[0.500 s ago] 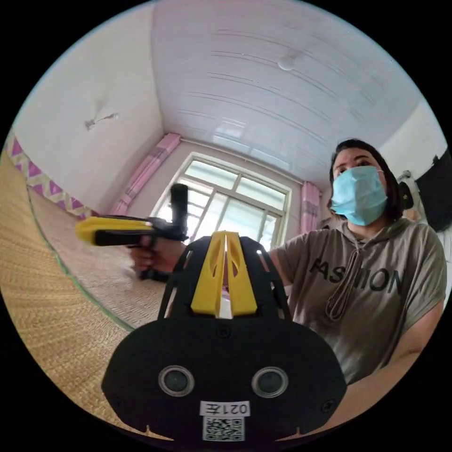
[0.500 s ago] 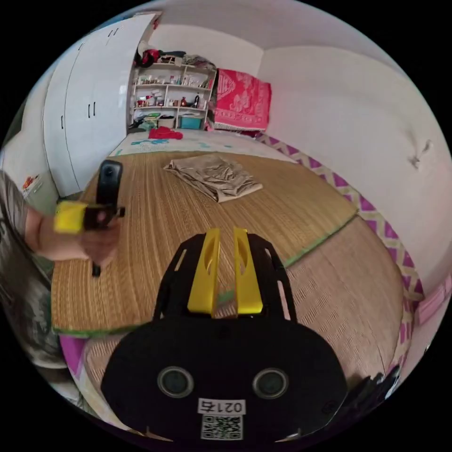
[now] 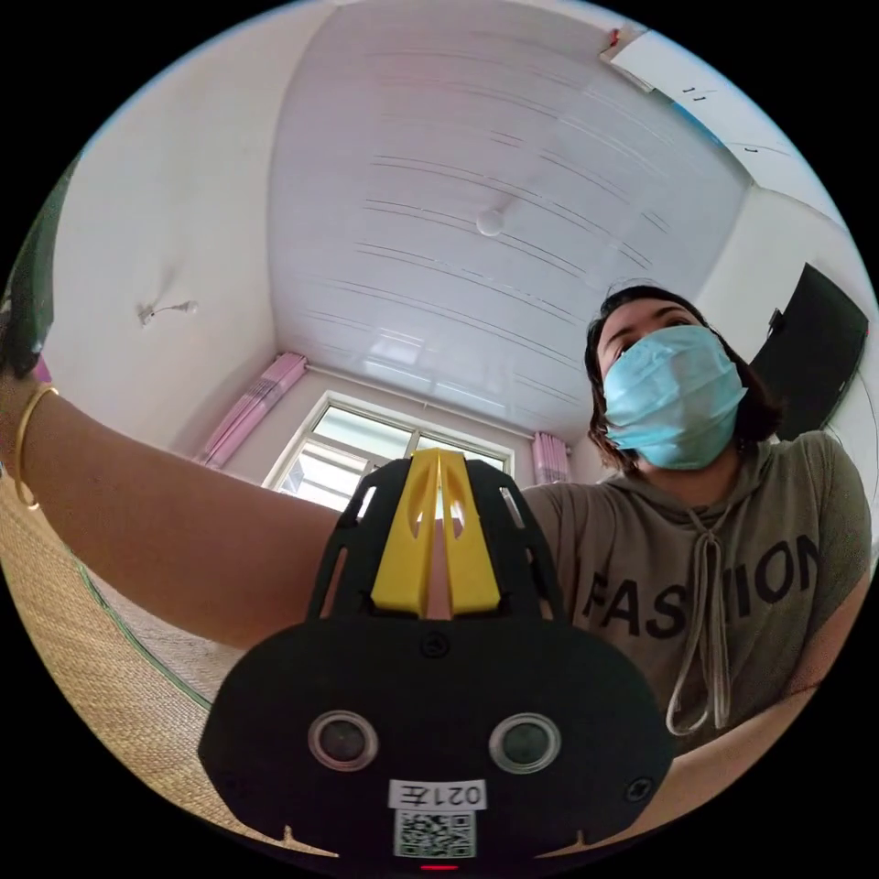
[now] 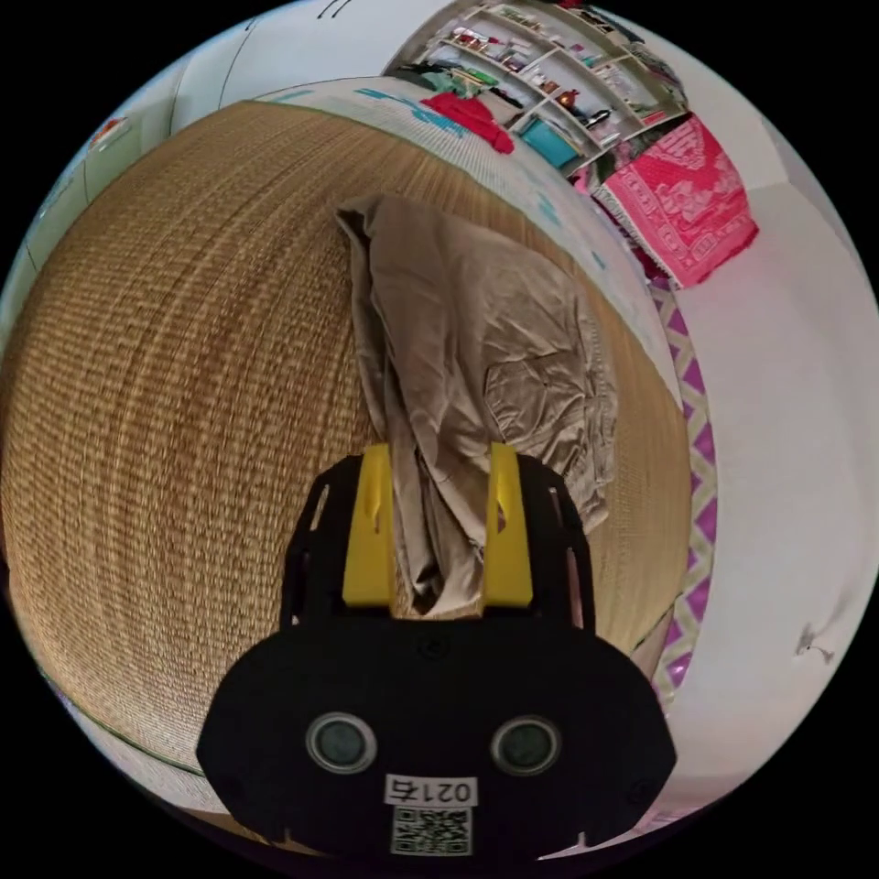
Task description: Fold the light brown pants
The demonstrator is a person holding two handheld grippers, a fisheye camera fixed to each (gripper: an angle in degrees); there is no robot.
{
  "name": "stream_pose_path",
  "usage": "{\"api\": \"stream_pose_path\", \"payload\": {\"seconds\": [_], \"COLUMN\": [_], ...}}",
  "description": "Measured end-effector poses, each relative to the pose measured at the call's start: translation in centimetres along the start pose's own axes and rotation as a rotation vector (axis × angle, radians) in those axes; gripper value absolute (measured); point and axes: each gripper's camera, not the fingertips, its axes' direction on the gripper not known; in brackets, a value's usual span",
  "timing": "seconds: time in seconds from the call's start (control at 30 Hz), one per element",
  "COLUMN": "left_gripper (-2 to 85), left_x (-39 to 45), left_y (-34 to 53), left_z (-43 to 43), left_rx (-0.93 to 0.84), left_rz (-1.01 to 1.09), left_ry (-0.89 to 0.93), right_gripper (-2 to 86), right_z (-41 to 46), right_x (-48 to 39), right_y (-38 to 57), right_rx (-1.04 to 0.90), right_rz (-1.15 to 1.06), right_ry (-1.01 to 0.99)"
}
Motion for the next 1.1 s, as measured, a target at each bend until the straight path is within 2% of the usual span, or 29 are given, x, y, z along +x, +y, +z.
{"api": "stream_pose_path", "payload": {"seconds": [0.13,0.27,0.47,0.63,0.87,0.97,1.07,1.1], "left_gripper": [-0.9,-0.9,-0.9,-0.9,-0.9,-0.9,-0.9,-0.9], "left_x": [-0.6,-2.0,-5.0,-8.6,-11.7,-12.6,-13.3,-13.2], "left_y": [0.2,0.6,1.4,3.5,6.4,7.7,8.0,7.6], "left_z": [0.4,0.4,1.6,3.2,7.0,8.2,8.8,9.3], "left_rx": [-0.020,-0.034,-0.127,-0.204,-0.405,-0.450,-0.447,-0.437], "left_rz": [0.002,-0.020,-0.074,-0.185,-0.232,-0.248,-0.274,-0.272], "left_ry": [0.001,-0.033,-0.142,-0.238,-0.321,-0.354,-0.419,-0.445], "right_gripper": [2.1,0.4,0.0,-0.2,0.0,1.0,4.7,5.5], "right_z": [-0.7,-3.0,-11.4,-20.1,-26.3,-27.9,-30.9,-32.6], "right_x": [0.7,0.9,-1.4,-10.2,-23.5,-26.7,-26.0,-25.2], "right_y": [0.0,3.3,19.1,35.7,50.8,56.1,61.8,65.1], "right_rx": [0.023,-0.008,-0.116,-0.267,-0.381,-0.372,-0.272,-0.131], "right_rz": [-0.006,0.042,0.078,0.191,0.332,0.441,0.775,0.949], "right_ry": [-0.015,0.050,0.054,0.071,0.050,0.094,0.008,-0.098]}}
